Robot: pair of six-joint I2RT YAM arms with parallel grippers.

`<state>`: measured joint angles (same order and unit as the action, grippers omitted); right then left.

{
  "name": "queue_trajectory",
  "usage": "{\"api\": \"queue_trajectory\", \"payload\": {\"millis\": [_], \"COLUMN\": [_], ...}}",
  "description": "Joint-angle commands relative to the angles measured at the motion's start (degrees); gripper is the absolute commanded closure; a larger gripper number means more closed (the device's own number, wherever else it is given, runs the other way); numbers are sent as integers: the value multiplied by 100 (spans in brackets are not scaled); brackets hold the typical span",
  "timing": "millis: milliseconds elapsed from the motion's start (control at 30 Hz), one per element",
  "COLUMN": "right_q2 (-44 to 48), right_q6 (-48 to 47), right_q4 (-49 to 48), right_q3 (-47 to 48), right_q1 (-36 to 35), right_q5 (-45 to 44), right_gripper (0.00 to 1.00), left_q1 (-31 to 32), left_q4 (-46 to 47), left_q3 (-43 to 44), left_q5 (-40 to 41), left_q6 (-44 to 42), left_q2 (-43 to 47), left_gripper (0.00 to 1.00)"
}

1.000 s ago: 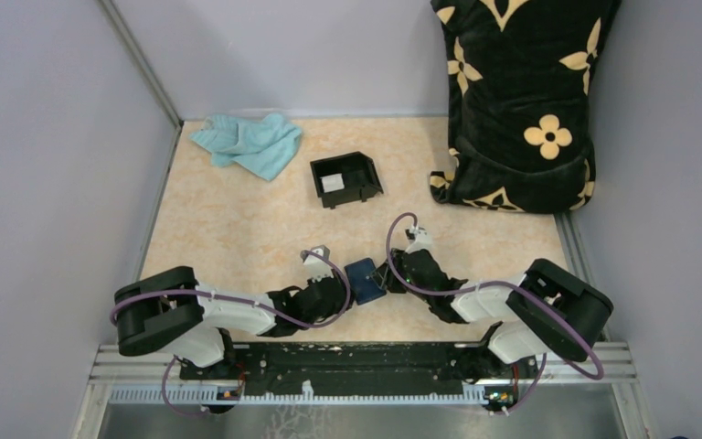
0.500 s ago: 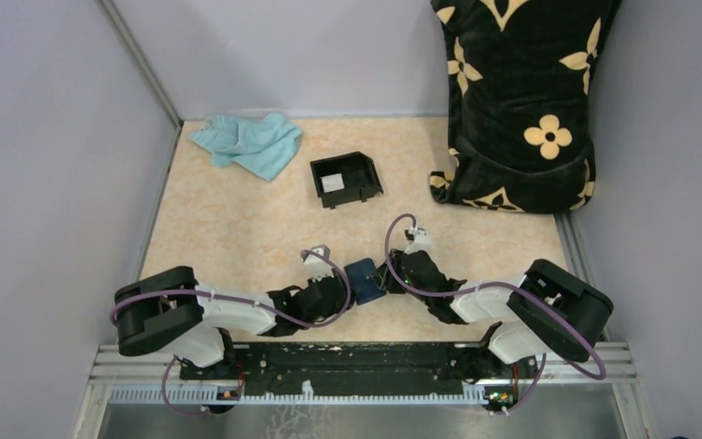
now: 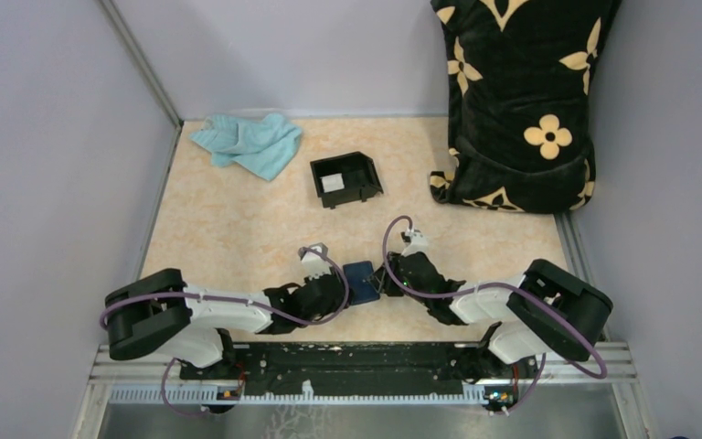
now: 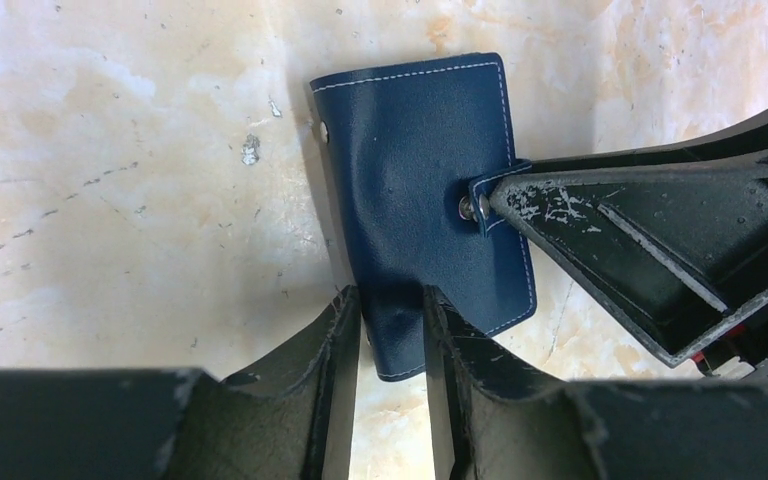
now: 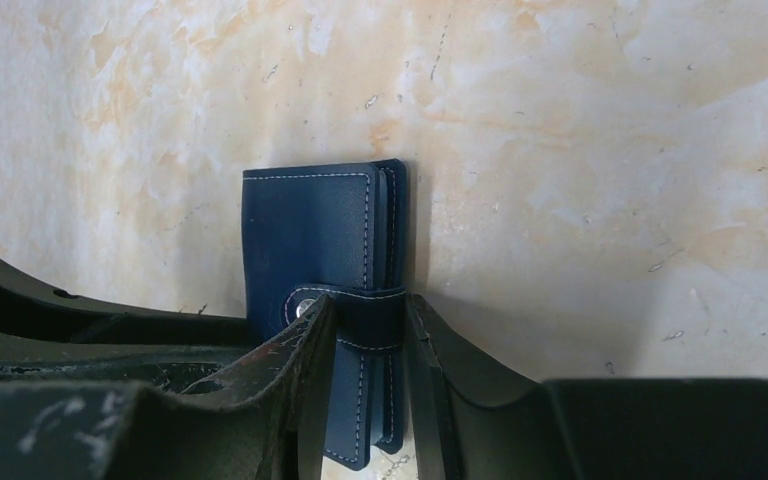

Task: Put the credit cards into the card holder
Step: Close the card holder at the center of the board.

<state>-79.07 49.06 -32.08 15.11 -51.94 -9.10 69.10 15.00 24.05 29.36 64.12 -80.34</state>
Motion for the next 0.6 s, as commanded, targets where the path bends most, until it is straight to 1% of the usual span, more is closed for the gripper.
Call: {"api": "queue_trajectory", "payload": {"millis": [0, 400, 567], "right_q2": [-288, -346, -410], "right_q6": [-109, -96, -98], "right_q4": [1128, 1105, 1074], "right_q3": [-140, -101, -79], "right_q1": [-165, -168, -168], "right_q5": [427, 418, 425], "right_gripper": [68, 68, 68], "left_q1": [-31, -36, -28], "left_q4": [-217, -571, -841], "left_q3": [272, 458, 497], "left_q5": [70, 0, -74], "left_q6": [-129, -178, -135], "left_q2": [246, 424, 456], "left_gripper": [64, 63, 59]}}
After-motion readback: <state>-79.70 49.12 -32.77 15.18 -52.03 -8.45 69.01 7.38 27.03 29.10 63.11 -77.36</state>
